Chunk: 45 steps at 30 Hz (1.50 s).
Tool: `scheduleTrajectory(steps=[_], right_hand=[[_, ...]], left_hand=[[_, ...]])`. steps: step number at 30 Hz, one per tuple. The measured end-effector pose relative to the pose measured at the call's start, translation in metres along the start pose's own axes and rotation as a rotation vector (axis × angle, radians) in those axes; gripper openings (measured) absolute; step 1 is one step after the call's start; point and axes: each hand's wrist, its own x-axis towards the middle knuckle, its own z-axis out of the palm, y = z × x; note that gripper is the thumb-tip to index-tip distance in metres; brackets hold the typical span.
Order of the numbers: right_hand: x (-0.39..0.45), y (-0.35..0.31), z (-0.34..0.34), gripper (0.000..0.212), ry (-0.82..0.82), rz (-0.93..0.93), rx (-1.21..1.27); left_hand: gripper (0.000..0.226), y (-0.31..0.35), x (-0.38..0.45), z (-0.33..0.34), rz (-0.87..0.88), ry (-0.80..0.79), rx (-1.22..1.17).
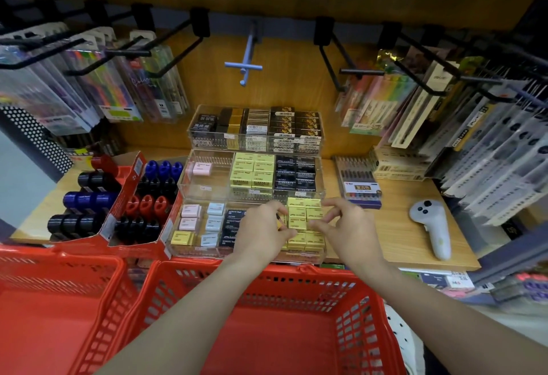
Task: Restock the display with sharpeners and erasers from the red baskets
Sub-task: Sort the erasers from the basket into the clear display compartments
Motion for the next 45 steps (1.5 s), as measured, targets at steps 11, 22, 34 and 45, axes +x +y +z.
scheduleTrajectory(steps=[11,22,34,45], right_hand=[[0.002,0.003,0.001,0.024,-0.094,0.121,-0.057],[-0.013,-0.039,-0.06,0.024,-0.453,0.51,0.786],[-0.042,-0.083,-0.059,0.029,-0.34,0.025,0.519],[-0.029,-0.088,-0.008,0.028,-0.169,-0.231,0.177]], left_hand=[[0.043,0.0,0.001,-0.002,-0.058,-0.029,-0.01],[0.019,0.022,-0.054,-0.08,-0.105,-0.132,-0.428],[0.016,0.039,-0.071,-0.088,-0.316,-0.219,-0.95],[0.017,0.006,-0.049,-0.092,-0.462,-0.142,-0.957]])
